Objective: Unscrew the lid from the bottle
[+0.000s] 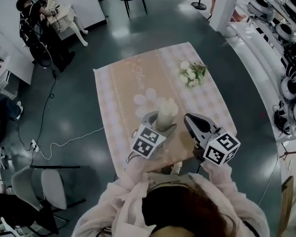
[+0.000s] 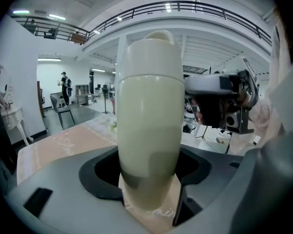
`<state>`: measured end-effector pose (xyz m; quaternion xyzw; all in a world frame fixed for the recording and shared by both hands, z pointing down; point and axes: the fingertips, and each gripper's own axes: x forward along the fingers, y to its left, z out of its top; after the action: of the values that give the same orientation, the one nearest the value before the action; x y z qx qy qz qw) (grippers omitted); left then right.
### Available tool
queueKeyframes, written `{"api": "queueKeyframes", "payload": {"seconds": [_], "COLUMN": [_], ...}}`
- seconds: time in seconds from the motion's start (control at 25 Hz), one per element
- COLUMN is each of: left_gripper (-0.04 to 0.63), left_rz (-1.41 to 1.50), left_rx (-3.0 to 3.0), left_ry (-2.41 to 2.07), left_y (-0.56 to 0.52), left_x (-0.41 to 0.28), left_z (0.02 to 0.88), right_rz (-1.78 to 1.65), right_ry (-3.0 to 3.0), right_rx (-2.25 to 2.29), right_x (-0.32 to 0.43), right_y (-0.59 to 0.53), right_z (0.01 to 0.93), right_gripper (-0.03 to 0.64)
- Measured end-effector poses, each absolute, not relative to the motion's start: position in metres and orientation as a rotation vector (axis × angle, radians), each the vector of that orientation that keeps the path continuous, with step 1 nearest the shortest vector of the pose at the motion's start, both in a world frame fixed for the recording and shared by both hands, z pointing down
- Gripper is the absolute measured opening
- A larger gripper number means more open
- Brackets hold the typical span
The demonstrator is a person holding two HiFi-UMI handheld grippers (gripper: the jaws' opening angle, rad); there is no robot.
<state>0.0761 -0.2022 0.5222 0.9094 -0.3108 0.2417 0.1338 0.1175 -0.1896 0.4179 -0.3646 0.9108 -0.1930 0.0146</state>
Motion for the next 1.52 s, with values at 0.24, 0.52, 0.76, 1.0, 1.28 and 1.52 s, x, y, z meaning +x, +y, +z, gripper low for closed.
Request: {"api": "queueKeyframes", "payload": {"seconds": [0.24, 0.52, 0.76, 1.0, 1.28, 1.52], "left_gripper": [0.316, 0.316, 0.316, 0.316, 0.316, 0.316], "left_rz": [0.685, 0.696, 0.743, 0.775, 0.699, 0.690], "left_rx": [2.641, 2.652, 2.678, 2.735, 2.766, 2.766], "left_ry": [-0.817, -0.752, -0.695, -0.593, -0.154, -0.233], "left_y": [-0.182, -0.177, -0.171, -0.160, -0.124, -0.130], "left_x": [0.088, 0.106, 0.118, 0.123, 0.131, 0.130], "left_z": [0.521, 0.516, 0.518, 0.517, 0.509, 0.504], "right_rz": [-0.596, -0.598, -0.542, -0.456, -0.446, -0.512], "right_ry": [2.824, 2.838, 2.848, 2.863, 2.922, 2.865], "right_rx": [-1.006, -0.995, -1.011, -0.968, -0.589, -0.610], "right_x": [0.111, 0.099, 0.095, 0.097, 0.096, 0.109], "right_y": [-0.176, -0.182, -0.193, -0.186, -0.159, -0.162], "right_z": [0.406, 0.404, 0.399, 0.395, 0.386, 0.382], "right_gripper": [0.169, 0.360, 0.336, 0.302, 0.301, 0.348]}}
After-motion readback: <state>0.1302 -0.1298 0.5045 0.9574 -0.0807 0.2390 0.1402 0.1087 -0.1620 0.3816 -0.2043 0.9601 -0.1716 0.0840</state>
